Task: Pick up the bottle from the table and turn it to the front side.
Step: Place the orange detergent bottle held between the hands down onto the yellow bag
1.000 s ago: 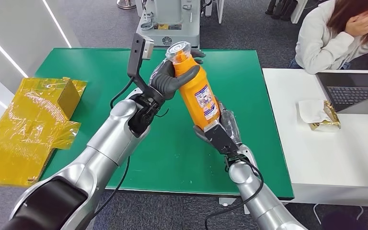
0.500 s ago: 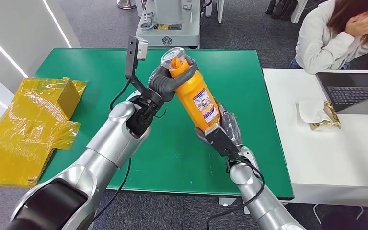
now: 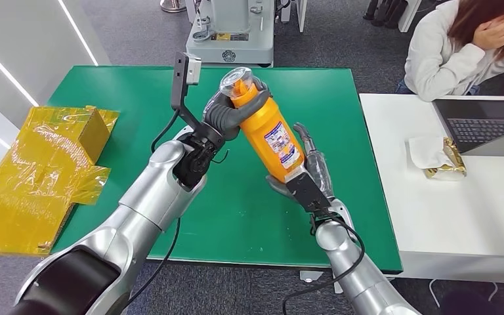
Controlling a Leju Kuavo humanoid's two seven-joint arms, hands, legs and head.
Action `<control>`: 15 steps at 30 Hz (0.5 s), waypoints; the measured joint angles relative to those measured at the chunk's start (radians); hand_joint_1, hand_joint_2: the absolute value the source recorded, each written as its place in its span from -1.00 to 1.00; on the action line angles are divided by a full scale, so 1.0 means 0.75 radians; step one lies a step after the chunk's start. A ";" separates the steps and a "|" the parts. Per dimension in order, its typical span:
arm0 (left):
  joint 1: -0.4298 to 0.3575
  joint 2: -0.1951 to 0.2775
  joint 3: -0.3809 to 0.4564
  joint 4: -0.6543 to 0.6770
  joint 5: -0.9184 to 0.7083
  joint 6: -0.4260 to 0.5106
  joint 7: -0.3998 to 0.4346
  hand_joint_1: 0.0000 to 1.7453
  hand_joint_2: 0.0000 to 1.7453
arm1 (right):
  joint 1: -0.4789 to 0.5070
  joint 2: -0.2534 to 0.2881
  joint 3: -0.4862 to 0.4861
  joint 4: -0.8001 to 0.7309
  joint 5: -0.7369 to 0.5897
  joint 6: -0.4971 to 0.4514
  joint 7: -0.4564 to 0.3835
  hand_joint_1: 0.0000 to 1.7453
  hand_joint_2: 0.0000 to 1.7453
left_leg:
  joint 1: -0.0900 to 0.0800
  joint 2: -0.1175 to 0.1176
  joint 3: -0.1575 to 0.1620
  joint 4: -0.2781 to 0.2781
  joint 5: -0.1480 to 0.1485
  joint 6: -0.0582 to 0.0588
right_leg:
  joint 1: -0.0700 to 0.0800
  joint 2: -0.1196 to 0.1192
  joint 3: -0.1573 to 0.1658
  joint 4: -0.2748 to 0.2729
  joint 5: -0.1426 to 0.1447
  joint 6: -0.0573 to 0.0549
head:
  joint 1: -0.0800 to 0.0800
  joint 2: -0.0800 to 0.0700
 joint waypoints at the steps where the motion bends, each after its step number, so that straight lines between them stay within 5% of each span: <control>1: 0.000 0.000 0.000 0.000 -0.002 0.002 -0.006 0.98 1.00 | 0.004 0.000 -0.002 -0.013 0.000 -0.001 -0.001 -1.00 1.00 | 0.000 0.000 0.000 0.000 0.000 0.000 | 0.000 0.000 0.000 0.000 0.000 0.000 | 0.000 0.000; 5: 0.000 0.005 0.001 0.000 -0.003 0.007 -0.020 0.87 1.00 | 0.035 -0.001 -0.011 -0.080 -0.004 -0.001 -0.005 -1.00 1.00 | 0.000 0.000 0.000 0.000 0.000 0.000 | 0.000 0.000 0.000 0.000 0.000 0.000 | 0.000 0.000; 15: 0.008 0.028 0.004 0.013 -0.070 0.046 -0.093 0.93 1.00 | 0.122 -0.013 -0.013 -0.294 -0.018 0.014 -0.038 -1.00 1.00 | 0.000 0.000 0.000 0.000 0.000 0.000 | 0.000 0.000 0.000 0.000 0.000 0.000 | 0.000 0.000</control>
